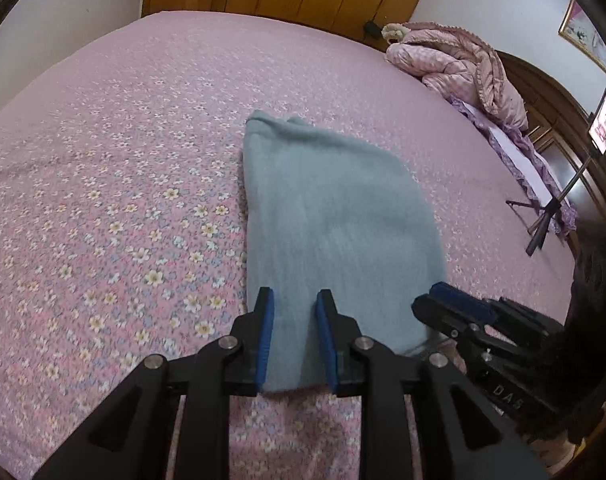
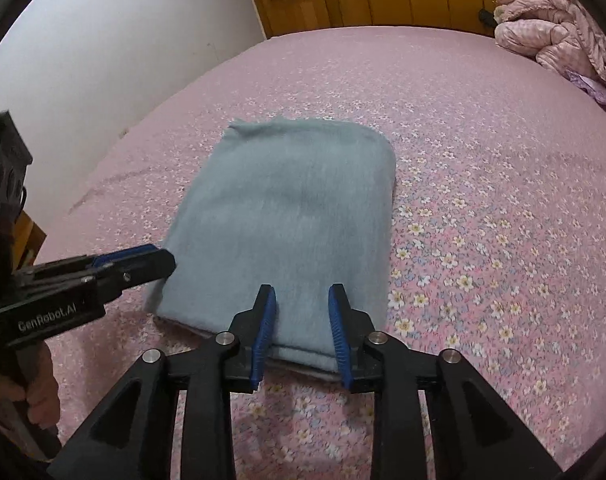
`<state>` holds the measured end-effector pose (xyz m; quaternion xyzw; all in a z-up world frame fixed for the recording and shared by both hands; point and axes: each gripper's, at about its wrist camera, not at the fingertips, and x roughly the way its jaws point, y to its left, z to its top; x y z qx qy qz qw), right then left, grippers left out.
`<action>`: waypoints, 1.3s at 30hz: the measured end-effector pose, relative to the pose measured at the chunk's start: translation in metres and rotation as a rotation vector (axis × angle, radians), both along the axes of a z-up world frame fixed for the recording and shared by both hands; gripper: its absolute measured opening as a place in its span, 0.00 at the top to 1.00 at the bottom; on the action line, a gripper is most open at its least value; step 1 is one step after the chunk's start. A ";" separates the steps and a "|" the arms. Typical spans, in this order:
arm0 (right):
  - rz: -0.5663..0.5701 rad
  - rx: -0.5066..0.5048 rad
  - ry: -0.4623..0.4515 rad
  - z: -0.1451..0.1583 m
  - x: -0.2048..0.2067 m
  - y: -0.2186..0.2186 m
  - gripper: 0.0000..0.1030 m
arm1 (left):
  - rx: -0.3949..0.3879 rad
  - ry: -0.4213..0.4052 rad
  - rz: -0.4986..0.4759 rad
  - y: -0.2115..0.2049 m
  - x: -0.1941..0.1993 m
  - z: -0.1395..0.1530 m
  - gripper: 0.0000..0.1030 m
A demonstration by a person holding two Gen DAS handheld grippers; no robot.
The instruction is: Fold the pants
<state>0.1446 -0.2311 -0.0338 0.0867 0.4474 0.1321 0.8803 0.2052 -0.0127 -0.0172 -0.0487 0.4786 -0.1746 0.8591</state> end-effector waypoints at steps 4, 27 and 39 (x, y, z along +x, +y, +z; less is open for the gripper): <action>-0.008 0.014 -0.006 0.009 -0.019 -0.003 0.72 | 0.012 0.002 0.014 0.006 -0.016 0.002 0.77; -0.027 -0.085 0.044 0.009 -0.077 -0.005 0.36 | 0.122 0.031 0.045 0.005 -0.071 -0.002 0.20; -0.121 -0.110 0.039 -0.012 -0.065 -0.025 0.19 | 0.218 0.026 0.116 0.002 -0.062 -0.027 0.02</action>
